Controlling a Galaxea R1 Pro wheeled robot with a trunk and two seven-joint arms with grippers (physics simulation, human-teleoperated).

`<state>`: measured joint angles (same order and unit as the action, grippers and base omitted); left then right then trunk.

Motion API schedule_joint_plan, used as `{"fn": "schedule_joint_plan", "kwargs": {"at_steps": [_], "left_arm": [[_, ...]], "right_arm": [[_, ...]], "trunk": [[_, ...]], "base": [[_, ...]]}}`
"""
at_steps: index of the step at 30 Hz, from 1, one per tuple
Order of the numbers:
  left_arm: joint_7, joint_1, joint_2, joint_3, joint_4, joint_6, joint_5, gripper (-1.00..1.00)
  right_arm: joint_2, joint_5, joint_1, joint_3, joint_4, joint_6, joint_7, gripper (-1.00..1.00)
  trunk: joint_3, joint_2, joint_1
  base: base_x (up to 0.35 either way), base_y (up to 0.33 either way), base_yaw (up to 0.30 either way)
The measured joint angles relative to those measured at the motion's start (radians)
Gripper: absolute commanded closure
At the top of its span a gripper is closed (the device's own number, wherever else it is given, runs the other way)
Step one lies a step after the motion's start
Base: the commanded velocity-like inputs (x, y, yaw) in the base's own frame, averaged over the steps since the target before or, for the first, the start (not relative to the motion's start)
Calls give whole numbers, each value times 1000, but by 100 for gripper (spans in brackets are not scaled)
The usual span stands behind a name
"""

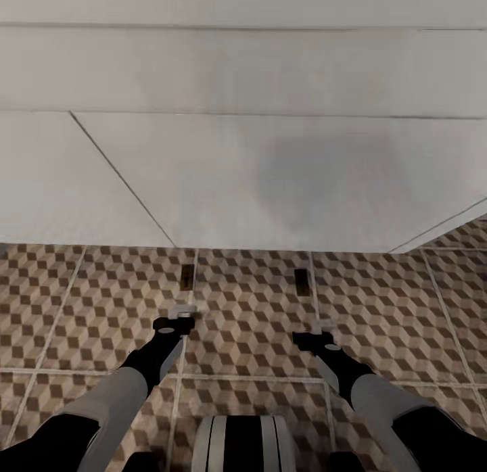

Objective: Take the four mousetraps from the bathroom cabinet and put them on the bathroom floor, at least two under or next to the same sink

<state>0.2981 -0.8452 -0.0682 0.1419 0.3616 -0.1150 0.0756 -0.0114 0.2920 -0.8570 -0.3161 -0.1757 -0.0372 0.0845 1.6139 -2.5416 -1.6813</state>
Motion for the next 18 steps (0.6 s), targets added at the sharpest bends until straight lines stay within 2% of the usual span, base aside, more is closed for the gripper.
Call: {"fn": "schedule_joint_plan", "kwargs": {"at_steps": [18], "left_arm": [[-16, 0, 0, 0, 2, 0, -2, -100]], "right_arm": [[-1, -1, 0, 0, 0, -1, 0, -100]], "trunk": [[0, 0, 0]], "base": [[-345, 0, 0]]}}
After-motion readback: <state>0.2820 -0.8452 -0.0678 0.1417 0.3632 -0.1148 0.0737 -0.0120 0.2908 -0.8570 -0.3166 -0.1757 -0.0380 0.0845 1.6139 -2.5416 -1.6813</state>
